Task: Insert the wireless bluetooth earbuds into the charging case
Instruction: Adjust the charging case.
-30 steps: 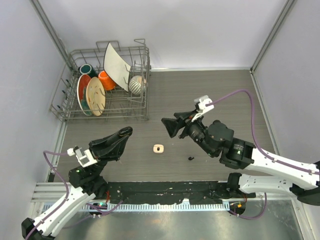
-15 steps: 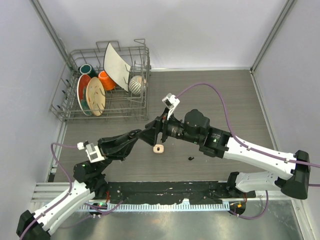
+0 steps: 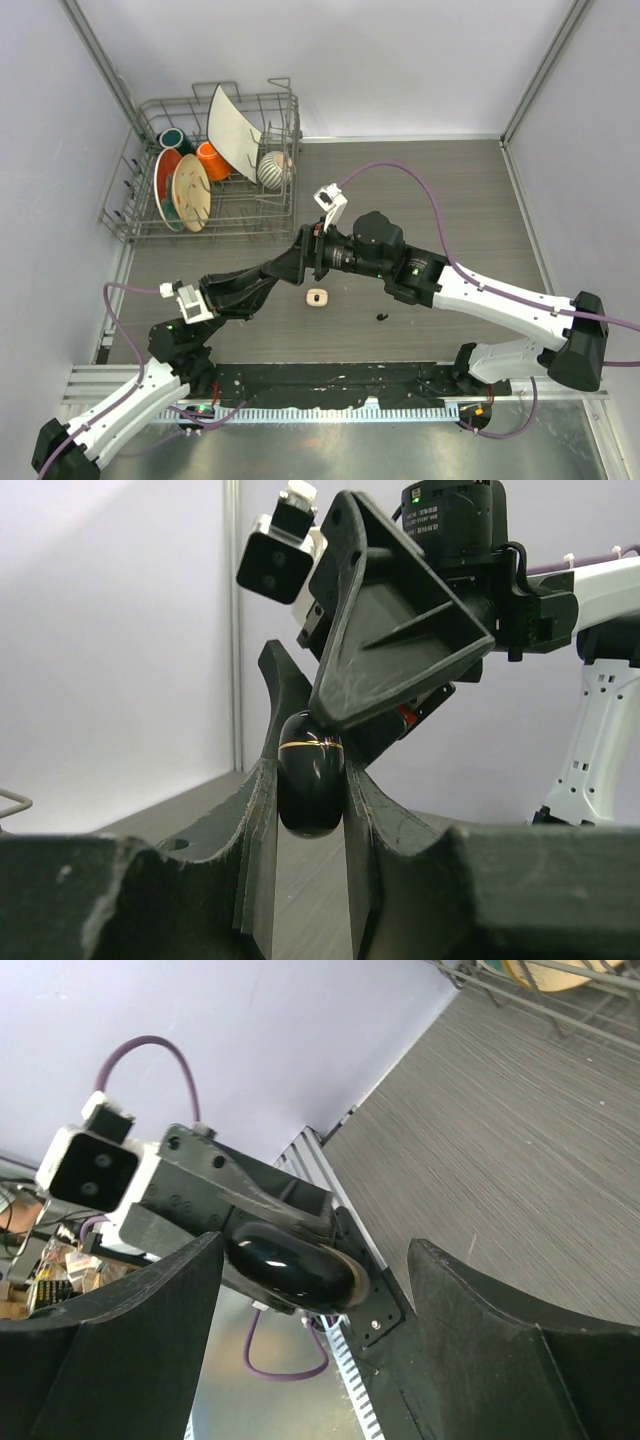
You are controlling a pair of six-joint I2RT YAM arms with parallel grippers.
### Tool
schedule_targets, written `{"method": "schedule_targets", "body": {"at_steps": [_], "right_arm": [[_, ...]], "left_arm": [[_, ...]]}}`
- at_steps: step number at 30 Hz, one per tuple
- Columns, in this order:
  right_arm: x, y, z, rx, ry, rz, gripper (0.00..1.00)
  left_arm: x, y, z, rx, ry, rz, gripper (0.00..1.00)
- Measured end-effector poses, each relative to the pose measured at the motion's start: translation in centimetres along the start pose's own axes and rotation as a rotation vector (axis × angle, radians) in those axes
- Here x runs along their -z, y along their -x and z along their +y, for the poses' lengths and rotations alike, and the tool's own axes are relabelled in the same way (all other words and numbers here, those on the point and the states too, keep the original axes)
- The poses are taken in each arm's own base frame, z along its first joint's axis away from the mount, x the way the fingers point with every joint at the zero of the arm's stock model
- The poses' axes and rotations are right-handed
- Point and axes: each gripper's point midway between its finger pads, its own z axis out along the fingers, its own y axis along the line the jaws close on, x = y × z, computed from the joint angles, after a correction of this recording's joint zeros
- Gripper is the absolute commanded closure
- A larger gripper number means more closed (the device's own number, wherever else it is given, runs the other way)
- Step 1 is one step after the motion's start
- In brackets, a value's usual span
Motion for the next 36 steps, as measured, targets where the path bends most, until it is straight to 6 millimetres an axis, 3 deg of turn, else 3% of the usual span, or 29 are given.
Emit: {"method": "schedule_targets", "body": {"at_steps": [11,22,32,36], "right_arm": [[-1.1,0.9,0.2,-0.016,-0.105,0.039,0.21],[-1.2,-1.1,-2.0,-0.001,-0.298,0.115,0.23],[-1.1,-1.3,-1.9,0.039,-0.355,0.118,0.64],[-0.9,-1.2,-1.7,0.056,-0.370,0.110,0.73]], "left_arm": [[-0.4,-0.1,0.5,-0.057,0.011,0.048,1.00],[-0.3,-1.4,1.3,-0.083,0.041,0.108,1.00],[-0.4,-1.6,1.5,-0.095,0.050,0.124,0.99],[-0.5,-1.6,1.5,-0.090,0.050,0.135,0.96]]}}
